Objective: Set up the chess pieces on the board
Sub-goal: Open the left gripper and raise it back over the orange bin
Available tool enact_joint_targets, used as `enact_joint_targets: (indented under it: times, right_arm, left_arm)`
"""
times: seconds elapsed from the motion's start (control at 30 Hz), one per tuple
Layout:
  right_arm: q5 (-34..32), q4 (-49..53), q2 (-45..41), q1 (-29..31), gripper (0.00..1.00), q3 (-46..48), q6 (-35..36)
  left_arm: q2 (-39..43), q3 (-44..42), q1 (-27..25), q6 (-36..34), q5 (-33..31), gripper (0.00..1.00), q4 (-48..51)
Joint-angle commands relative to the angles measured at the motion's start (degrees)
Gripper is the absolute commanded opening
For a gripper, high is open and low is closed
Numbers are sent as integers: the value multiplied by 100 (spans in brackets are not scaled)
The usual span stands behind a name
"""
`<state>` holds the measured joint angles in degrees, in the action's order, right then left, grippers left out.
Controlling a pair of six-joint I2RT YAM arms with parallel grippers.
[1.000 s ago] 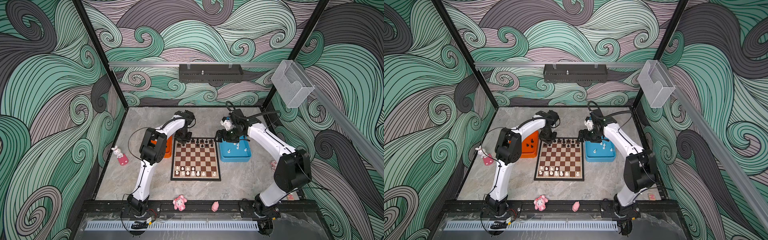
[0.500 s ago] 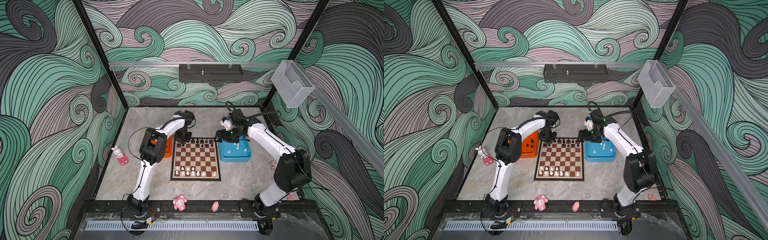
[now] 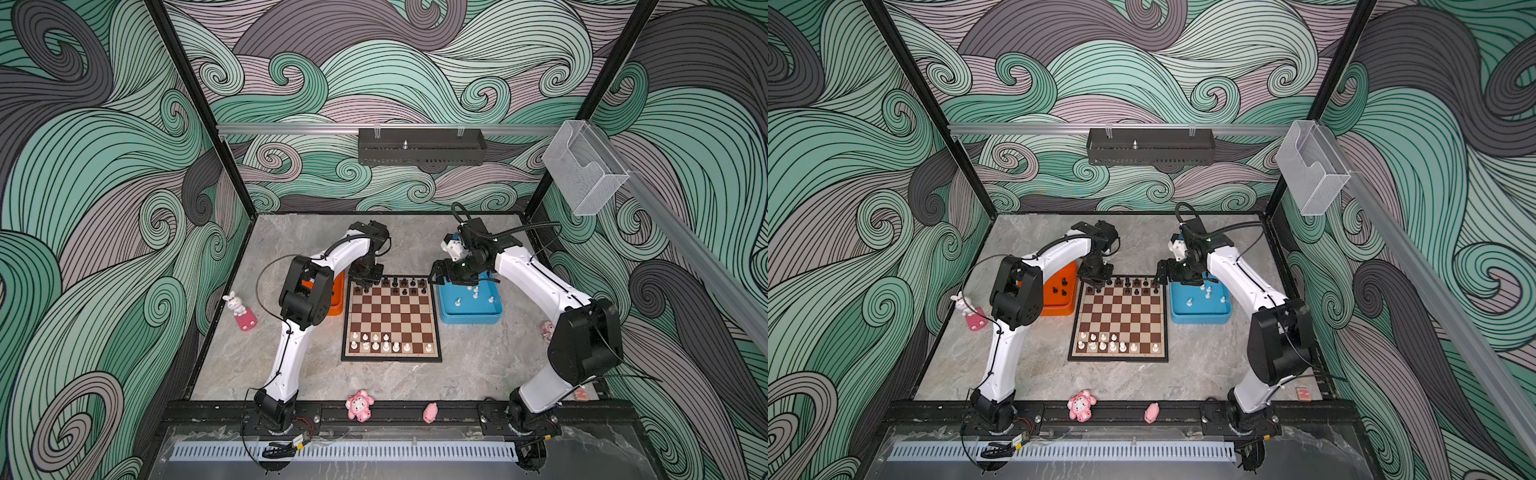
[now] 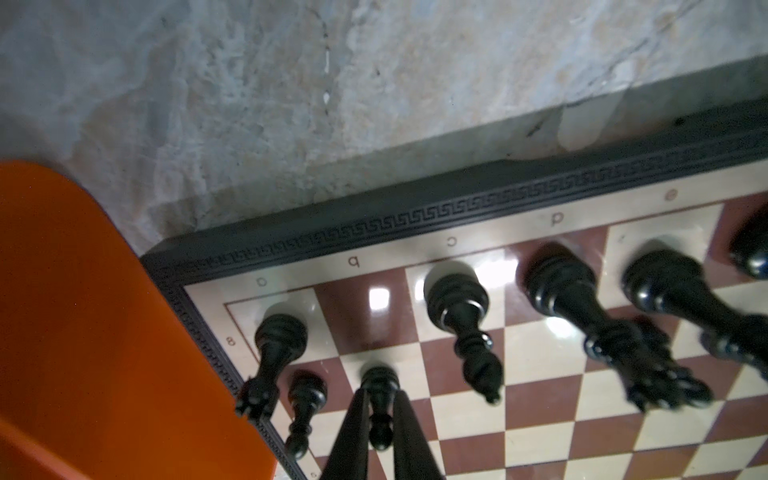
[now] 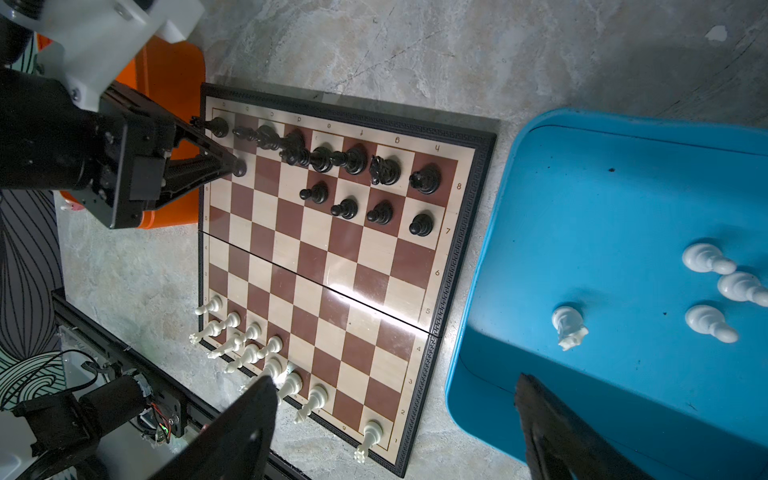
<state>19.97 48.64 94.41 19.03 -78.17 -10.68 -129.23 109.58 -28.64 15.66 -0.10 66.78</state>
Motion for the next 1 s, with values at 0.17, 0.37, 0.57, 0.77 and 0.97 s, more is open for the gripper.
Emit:
enact_joint_targets:
  times: [0.17,0.37,0.57,0.77,0.97]
  right_arm:
    - [42,-5,-71,-31,90,57,59]
    - [42,-6,-64,-31,90,57,48]
    - [51,-11,-72,-38,90,57,48]
    - [39,-5,-85,-38,90,64,48]
    - [42,-6,-104,-37,90,58,48]
  left_arm:
    - [-78,143,-1,61,63,14,71]
    - [-74,123,-5,72,49,14,65]
    - [-78,108,-1,71,38,15,57]
    - [-44,81,-2,83,49,21,30]
    - [55,131,-4,95,63,27,51]
